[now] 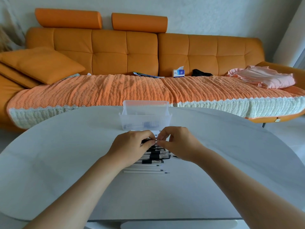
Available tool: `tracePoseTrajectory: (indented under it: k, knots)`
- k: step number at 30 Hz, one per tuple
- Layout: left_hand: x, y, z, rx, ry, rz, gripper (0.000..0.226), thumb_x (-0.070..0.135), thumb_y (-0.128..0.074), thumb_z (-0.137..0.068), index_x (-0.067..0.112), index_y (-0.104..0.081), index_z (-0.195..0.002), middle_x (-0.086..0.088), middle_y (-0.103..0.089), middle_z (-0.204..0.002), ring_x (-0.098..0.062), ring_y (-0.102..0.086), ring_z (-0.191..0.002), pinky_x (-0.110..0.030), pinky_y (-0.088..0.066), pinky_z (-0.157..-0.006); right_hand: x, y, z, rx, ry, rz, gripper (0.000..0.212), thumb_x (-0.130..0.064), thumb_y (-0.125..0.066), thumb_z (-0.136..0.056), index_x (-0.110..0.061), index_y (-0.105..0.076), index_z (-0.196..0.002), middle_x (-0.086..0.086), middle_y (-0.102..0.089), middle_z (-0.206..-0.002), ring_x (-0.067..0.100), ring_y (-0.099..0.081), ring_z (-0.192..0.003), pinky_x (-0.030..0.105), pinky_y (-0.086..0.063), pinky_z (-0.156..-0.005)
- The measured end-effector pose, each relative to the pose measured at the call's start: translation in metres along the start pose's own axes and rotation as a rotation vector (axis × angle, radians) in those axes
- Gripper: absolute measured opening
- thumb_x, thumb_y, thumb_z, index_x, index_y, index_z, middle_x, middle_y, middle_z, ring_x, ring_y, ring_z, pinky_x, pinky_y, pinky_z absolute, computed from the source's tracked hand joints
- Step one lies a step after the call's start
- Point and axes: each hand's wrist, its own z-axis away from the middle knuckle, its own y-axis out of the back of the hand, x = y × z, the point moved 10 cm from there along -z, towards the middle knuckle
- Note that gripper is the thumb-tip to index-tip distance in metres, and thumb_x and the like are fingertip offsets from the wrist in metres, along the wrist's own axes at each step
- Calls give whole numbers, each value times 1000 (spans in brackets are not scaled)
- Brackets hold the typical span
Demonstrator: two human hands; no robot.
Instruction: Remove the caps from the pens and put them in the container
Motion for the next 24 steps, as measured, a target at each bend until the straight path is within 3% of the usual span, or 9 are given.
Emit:
tracePoseTrajectory:
  k: [4,8,14,17,24]
  knots:
    - [6,-1,-1,21,4,11,9,42,-57,-92,37,-63,-95,19,-66,-88,-5,-59,-77,-25,-48,-68,-7,6,4,17,72,69,10,-32,-72,-86,-38,-66,-83,-20,-66,-87,-3,-56,-64,16,-41,-60]
    - [15,-1,-1,64,-23,16,6,35,-58,-91,34,-64,-91,17,-67,-88,-6,-60,-77,-22,-44,-64,-8,8,6,25,86,105,6,-28,-70,-88,-33,-69,-85,-20,-63,-83,-7,-55,-70,14,-36,-60]
    - [36,-2,-4,141,-123,-9,4,31,-61,-88,34,-63,-86,17,-62,-78,-9,-50,-61,-18,-35,-53,4,15,11,9,11,10,8,-23,-68,-90,-27,-71,-83,-21,-62,-75,-1,-53,-61,14,-36,-56]
    - [45,-3,-5,172,-176,-66,4,30,-62,-87,32,-64,-84,15,-60,-76,-7,-45,-60,-16,-28,-49,11,17,15,-26,-40,-60,10,-20,-66,-93,-18,-71,-85,-24,-57,-55,-2,-50,-51,11,-32,-50]
    - [64,-12,-9,211,-233,-118,8,31,-55,-86,31,-61,-81,10,-58,-71,-10,-53,-60,-24,-33,-44,34,17,22,-93,-203,-192,22,-14,-57,-94,-20,-67,-75,-16,-43,-43,9,-36,-45,23,-33,-48]
